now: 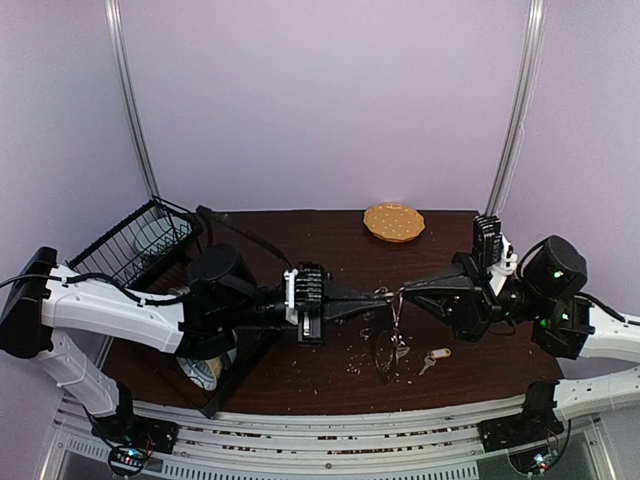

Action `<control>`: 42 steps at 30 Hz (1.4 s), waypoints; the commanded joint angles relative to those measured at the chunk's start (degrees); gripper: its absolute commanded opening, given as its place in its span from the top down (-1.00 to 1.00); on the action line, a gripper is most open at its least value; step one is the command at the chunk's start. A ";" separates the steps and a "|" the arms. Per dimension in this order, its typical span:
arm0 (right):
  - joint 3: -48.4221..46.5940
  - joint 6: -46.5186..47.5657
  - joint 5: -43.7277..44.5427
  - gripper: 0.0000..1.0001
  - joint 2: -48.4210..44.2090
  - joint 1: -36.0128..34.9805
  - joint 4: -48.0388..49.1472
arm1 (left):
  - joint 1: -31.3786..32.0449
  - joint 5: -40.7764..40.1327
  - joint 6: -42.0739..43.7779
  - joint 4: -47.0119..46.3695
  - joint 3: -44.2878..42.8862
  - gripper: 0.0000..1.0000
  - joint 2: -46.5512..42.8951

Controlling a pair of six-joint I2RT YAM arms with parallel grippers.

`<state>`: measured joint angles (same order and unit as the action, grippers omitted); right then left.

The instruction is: Put the keys on the keyring

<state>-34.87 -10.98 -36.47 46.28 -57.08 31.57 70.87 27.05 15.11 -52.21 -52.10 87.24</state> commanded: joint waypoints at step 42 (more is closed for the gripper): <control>0.00 0.43 2.33 1.00 1.04 0.22 1.34 | 0.30 2.28 5.62 8.68 -4.55 1.00 -0.11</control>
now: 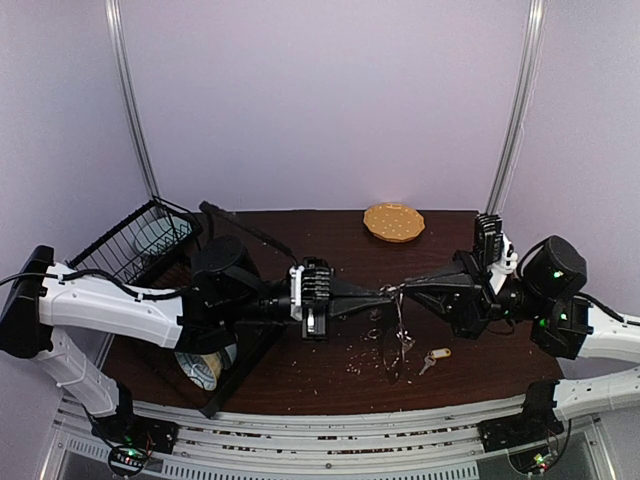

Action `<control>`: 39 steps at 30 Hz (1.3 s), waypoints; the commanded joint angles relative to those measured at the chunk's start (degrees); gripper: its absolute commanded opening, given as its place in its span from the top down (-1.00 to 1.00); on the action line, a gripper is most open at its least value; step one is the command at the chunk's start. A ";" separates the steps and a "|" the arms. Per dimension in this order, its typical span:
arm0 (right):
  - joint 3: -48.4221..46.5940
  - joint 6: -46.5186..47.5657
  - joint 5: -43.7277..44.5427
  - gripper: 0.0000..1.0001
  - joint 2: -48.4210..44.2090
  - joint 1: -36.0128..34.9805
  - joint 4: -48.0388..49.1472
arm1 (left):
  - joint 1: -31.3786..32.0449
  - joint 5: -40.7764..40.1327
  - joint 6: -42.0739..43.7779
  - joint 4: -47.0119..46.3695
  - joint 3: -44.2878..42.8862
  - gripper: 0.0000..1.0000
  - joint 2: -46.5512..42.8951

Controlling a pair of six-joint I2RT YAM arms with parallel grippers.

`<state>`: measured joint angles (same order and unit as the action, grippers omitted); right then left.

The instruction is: Put the keys on the keyring

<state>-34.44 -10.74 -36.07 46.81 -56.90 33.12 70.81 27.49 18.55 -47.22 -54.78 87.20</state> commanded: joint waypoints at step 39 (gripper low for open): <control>-4.64 2.44 17.96 1.00 12.52 -0.08 -14.04 | 2.45 -39.00 4.44 9.45 -6.87 1.00 1.59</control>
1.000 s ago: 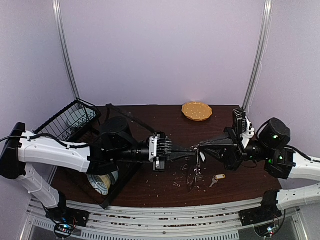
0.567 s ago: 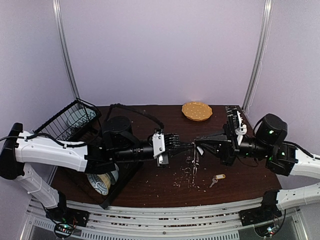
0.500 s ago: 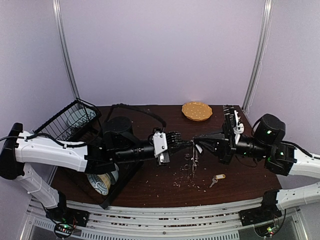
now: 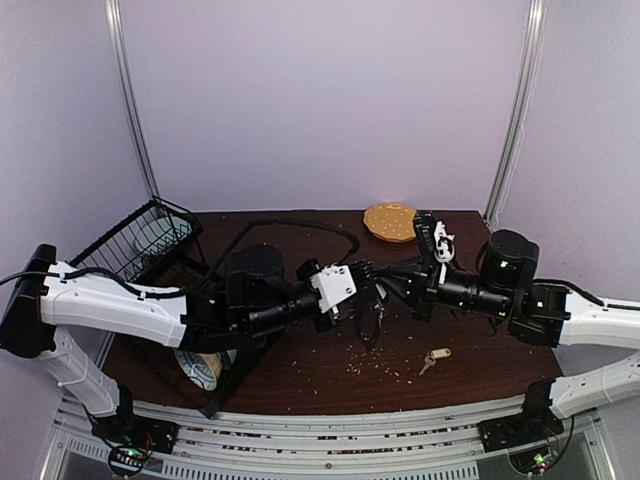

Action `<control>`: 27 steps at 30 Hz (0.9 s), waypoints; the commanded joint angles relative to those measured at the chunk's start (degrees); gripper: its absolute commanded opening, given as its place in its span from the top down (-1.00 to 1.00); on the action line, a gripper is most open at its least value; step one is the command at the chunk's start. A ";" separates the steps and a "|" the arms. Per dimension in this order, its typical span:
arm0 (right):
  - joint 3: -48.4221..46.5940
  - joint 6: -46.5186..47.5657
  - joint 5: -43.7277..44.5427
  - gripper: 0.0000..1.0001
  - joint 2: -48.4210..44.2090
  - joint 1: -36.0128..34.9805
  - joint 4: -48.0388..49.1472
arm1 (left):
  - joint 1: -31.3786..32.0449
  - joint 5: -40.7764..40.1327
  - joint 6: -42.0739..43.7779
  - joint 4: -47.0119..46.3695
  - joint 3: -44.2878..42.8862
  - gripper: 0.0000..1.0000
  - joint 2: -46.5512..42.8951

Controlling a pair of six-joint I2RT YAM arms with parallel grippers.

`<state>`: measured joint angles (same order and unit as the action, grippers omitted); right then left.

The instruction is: Put the keys on the keyring

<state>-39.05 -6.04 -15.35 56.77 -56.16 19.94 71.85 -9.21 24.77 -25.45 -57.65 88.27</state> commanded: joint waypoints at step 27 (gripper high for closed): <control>-2.03 -3.21 -11.36 0.49 4.41 -0.87 0.94 | 1.97 -11.85 1.24 -23.39 -3.65 1.00 4.13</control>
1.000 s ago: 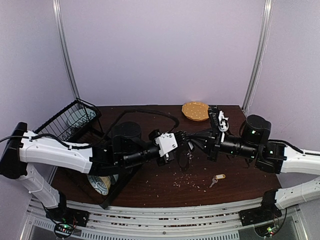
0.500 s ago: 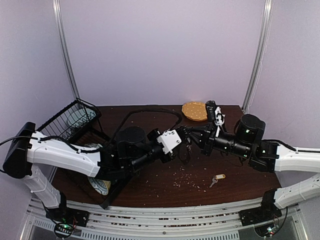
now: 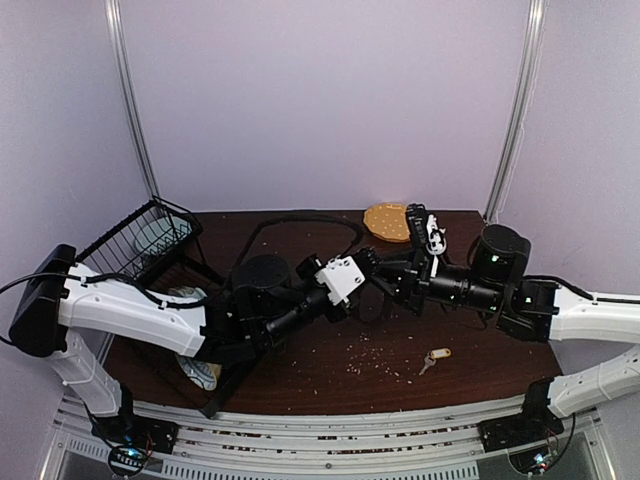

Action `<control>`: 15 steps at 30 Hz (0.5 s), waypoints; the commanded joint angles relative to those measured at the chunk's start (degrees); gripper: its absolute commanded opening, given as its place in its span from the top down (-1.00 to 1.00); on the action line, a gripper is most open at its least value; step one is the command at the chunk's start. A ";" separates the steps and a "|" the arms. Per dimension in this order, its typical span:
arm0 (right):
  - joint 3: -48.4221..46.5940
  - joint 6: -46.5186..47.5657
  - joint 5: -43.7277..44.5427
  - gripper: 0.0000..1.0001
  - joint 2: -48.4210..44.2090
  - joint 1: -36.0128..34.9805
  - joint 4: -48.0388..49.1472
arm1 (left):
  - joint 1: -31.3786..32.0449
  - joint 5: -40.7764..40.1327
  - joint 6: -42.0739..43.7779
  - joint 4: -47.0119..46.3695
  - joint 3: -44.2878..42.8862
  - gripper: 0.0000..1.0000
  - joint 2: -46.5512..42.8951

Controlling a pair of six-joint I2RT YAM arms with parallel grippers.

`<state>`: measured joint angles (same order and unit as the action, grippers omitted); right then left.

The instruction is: Put the keys on the keyring

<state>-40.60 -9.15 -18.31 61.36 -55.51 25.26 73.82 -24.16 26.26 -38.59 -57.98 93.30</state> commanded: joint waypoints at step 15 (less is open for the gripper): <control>-3.99 2.79 -20.29 0.17 -11.31 1.31 -11.28 | -1.50 8.53 -4.09 -11.70 0.67 1.00 -4.00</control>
<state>-41.19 -8.60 -29.28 51.79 -54.85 17.82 73.67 -19.07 25.04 -43.97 -57.76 92.33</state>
